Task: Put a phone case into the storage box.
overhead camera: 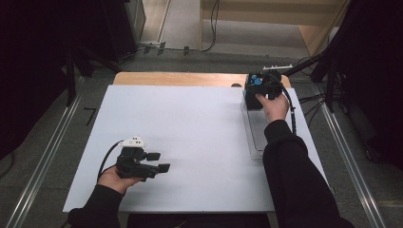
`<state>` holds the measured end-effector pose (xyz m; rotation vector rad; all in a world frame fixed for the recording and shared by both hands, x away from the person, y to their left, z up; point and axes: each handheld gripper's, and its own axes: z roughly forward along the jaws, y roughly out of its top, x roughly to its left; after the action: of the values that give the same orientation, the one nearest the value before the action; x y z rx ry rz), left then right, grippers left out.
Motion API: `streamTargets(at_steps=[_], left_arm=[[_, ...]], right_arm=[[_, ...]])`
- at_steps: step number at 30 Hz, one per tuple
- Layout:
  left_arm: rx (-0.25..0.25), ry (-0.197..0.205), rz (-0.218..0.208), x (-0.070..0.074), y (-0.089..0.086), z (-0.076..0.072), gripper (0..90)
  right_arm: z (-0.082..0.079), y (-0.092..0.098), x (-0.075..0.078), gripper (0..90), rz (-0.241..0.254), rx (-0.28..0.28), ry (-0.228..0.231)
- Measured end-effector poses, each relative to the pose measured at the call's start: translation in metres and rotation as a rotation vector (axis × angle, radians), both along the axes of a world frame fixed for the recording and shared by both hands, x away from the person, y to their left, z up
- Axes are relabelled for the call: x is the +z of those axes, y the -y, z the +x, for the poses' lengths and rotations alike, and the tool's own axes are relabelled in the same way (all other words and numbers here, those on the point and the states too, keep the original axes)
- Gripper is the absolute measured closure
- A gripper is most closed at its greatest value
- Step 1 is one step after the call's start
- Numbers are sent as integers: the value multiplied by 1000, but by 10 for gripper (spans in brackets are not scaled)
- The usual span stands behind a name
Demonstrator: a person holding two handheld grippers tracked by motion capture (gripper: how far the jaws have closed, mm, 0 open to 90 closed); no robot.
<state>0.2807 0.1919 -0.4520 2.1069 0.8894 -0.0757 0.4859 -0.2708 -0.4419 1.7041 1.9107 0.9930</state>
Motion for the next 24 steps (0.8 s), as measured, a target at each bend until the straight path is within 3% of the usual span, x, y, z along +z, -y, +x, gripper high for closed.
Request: streamTargets(at_steps=[6,15,24], left_arm=[[9,0,0,0,0,0,330],[-17,3,1,0,4,3,330],[-10,6,-4,0,1,3,330]], right_arm=[[1,1,-1,0,23,4,9],[-2,4,0,0,48,10,-26],[-14,5,12,0,60,12,-51]])
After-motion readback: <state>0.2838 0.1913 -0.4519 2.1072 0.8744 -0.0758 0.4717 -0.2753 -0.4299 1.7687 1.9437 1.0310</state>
